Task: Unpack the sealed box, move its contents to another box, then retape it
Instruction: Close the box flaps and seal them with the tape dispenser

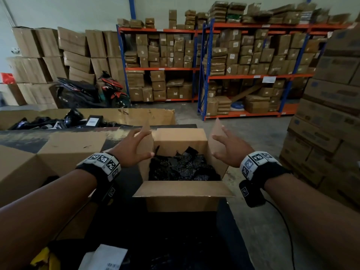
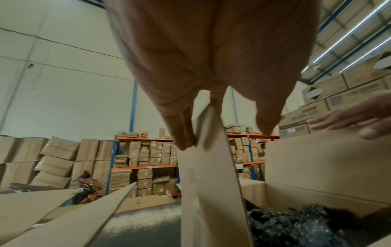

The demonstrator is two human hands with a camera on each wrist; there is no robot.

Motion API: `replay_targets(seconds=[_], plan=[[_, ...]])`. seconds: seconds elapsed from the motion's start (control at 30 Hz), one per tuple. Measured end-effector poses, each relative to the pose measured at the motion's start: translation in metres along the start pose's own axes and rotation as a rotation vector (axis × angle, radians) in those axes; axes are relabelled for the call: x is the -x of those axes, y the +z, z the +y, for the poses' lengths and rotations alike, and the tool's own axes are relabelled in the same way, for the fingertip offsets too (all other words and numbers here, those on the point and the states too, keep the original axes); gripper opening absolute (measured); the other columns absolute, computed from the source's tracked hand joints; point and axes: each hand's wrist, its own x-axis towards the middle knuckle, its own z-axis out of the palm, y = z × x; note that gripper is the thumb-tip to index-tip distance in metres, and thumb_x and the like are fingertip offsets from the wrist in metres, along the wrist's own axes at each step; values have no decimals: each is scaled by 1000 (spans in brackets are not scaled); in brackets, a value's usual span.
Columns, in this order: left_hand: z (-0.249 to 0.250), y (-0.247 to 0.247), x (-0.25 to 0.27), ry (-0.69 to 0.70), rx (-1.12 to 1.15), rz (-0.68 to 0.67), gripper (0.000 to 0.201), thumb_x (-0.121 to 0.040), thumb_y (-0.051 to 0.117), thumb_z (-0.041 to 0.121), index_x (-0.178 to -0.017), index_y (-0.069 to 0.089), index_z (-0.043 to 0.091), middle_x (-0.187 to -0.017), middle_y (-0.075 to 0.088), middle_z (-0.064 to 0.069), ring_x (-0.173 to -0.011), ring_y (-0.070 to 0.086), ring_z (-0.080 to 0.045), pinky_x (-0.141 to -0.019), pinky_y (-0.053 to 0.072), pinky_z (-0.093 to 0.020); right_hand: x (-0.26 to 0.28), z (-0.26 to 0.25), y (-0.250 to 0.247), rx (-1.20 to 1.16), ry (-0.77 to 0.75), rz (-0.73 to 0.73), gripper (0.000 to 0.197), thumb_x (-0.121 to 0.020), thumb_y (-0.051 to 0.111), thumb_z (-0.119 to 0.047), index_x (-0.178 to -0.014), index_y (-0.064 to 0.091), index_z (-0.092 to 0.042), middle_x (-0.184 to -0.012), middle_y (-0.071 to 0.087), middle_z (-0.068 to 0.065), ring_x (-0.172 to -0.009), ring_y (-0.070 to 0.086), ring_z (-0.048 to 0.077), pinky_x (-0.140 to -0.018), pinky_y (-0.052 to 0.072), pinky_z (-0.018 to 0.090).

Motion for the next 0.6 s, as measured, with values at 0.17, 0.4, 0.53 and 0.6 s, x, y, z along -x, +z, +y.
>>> replay_targets(seconds=[0.17, 0.4, 0.53, 0.6], plan=[[14, 7, -1, 56, 257, -57, 69, -97, 53, 57, -158, 22, 43, -159, 40, 2, -137, 50, -21, -115, 41, -44, -12, -15, 4, -332, -159, -76, 73, -93, 43, -66, -157, 27, -35, -164, 26, 0, -148, 31, 20, -120, 27, 44], [-14, 36, 0, 22, 166, -325, 50, -108, 41, 19, -145, 37, 52, -152, 51, 6, -144, 43, -18, -114, 28, -28, -22, 3, 34, -367, -101, -317, 41, -105, 39, -45, -144, 51, -38, -154, 44, -8, -144, 36, 17, -118, 22, 32], [-28, 56, 7, 111, 19, -425, 78, -90, 43, -12, -145, 43, 44, -161, 37, 6, -150, 32, -17, -118, 22, -24, -16, 15, 50, -200, -133, -424, 53, -100, 47, -15, -140, 47, -49, -158, 39, -3, -144, 37, 23, -118, 25, 32], [-35, 65, 8, 151, -105, -476, 81, -91, 51, -8, -152, 35, 44, -166, 24, 10, -155, 19, -15, -124, 15, -32, -7, 21, 56, -95, -161, -478, 75, -91, 50, -3, -149, 37, -47, -163, 24, -14, -152, 19, 23, -121, 17, 34]])
